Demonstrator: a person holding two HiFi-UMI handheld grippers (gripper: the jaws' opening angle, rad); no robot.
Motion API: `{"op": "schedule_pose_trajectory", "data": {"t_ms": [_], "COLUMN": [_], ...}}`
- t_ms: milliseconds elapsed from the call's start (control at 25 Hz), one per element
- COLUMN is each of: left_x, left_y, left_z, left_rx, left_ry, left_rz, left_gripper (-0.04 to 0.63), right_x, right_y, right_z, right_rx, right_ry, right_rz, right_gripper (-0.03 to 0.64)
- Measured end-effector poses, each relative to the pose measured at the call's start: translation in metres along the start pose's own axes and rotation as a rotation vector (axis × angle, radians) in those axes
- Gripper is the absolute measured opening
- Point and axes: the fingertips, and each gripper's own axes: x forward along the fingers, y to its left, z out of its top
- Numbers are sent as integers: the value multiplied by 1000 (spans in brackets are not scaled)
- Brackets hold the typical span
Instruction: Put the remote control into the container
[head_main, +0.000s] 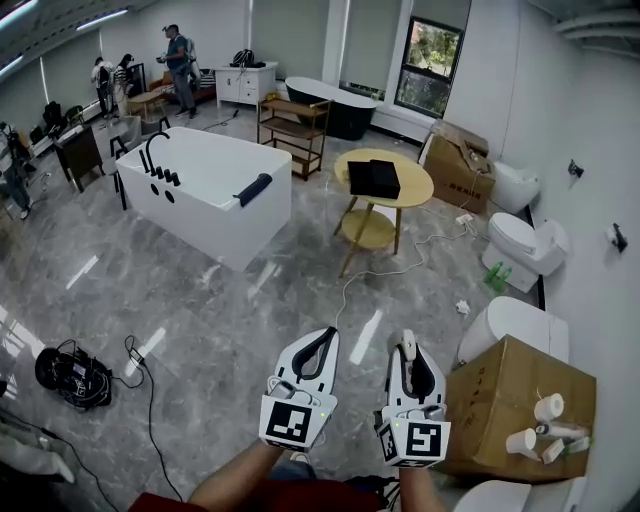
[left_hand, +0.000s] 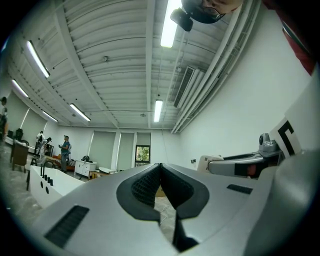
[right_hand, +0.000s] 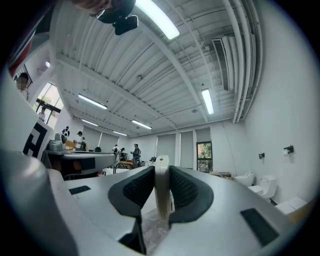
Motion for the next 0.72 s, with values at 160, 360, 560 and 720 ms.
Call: {"op": "schedule_pose_trajectory", "data": {"t_ms": [160,360,560,720], "left_x": [15,35,60,84], "left_y": [17,35,43,52], "left_z": [0,-5,-12,-17], "left_rx": [7,0,15,24], "left_ry": [-6,2,9,14], "left_rz": [-13,-4,-7,6], "left_gripper": [15,15,15,15], "right_x": [22,45,70,96], "right_y": [3,-2,-15,-26], "right_z": [5,7,10,13], "right_rx": [4,12,18,15], "right_ry": [-7,-4,-14,-18], "right_rz": [-3,-8,1,12], "right_gripper": [109,109,109,109]}}
